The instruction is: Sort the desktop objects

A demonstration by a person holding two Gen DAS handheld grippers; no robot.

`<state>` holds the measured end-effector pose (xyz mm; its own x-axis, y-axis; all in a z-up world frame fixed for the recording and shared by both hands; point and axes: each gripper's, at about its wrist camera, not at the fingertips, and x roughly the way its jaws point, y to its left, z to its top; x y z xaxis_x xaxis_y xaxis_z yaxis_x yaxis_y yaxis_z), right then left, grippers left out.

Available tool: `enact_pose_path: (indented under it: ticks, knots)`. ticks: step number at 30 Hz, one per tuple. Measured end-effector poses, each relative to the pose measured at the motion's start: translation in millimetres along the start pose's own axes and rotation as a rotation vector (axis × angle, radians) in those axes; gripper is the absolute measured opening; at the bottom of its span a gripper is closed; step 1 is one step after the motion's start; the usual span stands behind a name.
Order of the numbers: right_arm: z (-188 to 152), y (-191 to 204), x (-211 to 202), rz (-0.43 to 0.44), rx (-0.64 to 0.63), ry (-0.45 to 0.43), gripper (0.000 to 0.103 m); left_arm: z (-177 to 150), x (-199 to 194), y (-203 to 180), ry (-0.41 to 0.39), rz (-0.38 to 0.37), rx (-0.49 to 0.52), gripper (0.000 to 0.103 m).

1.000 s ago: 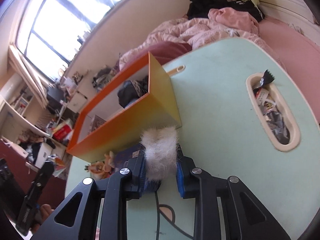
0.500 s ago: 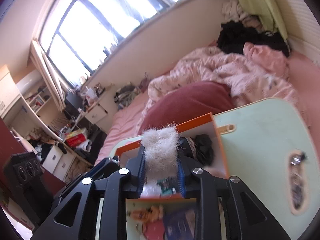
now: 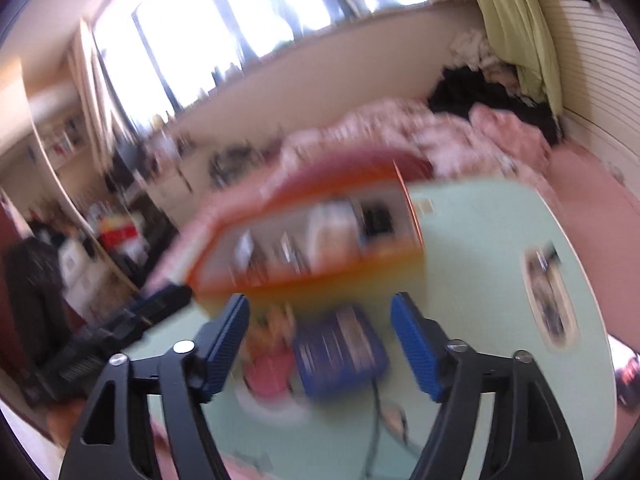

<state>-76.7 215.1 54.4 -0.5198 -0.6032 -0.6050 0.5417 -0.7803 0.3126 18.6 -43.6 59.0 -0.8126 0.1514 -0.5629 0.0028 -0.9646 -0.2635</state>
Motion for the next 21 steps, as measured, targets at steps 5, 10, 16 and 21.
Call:
enact_pose_path:
  ticks: [5,10,16,21]
  knots:
    - [-47.5,6.4,26.1,-0.141,-0.126,0.105,0.085,-42.5,17.2,-6.3,0.135,0.125,0.072,0.078]
    - [-66.7,8.8,43.3,-0.194,-0.221,0.091,0.103,-53.6,35.0,-16.3,0.178,0.26,0.158,0.098]
    - [-74.9,-2.0,50.8,-0.187,-0.222,0.065,0.103,-55.3,34.7,-18.4,0.172,0.269,0.152,0.103]
    - [-75.6,-2.5,51.2,-0.187,-0.224,0.063,0.103,-54.6,35.3,-21.9,0.171,0.267,0.15,0.103]
